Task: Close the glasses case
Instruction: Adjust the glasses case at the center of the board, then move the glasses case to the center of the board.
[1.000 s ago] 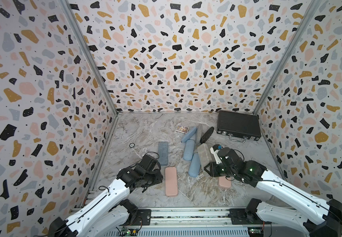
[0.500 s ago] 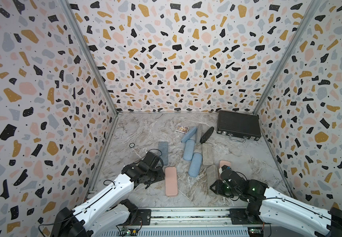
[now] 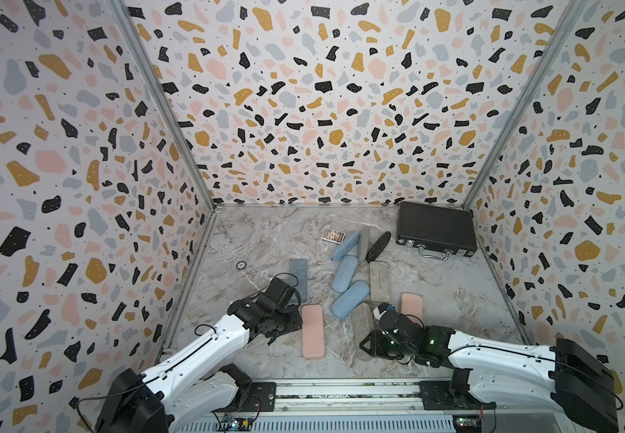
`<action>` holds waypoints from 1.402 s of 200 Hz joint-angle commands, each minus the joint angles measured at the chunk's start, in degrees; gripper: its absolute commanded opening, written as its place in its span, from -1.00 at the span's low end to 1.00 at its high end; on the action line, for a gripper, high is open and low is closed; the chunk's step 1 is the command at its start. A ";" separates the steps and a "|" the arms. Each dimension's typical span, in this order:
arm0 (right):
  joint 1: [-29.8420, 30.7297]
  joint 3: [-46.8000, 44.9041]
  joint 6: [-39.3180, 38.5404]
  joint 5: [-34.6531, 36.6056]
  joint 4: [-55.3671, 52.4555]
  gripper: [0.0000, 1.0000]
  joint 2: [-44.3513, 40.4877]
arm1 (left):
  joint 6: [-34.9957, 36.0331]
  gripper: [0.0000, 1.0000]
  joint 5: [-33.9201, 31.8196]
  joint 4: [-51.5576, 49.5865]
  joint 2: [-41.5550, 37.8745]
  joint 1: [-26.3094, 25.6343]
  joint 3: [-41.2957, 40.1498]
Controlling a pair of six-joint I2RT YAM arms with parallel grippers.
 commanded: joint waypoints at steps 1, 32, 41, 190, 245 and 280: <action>0.70 1.56 0.42 -2.14 3.18 -0.66 2.88 | -0.35 -0.02 0.55 1.46 0.55 0.33 -0.79; 0.71 2.37 -0.01 -1.36 3.52 -0.53 5.23 | -0.35 -0.01 0.35 1.37 -0.03 0.33 -1.37; 0.64 2.53 0.15 -1.43 5.20 -0.46 5.76 | -0.42 -0.01 0.21 1.30 -0.21 0.33 -1.50; 0.82 14.08 -2.25 13.36 -34.55 0.40 -5.21 | 0.69 -0.02 0.56 0.95 -0.44 0.33 -2.63; -8.54 25.18 -6.48 22.09 -56.13 0.79 4.40 | 2.04 -0.04 2.59 1.87 2.47 0.29 -3.88; -17.53 24.68 -12.05 22.45 -54.94 0.85 8.19 | 1.95 -0.06 4.75 4.35 3.35 0.25 -6.27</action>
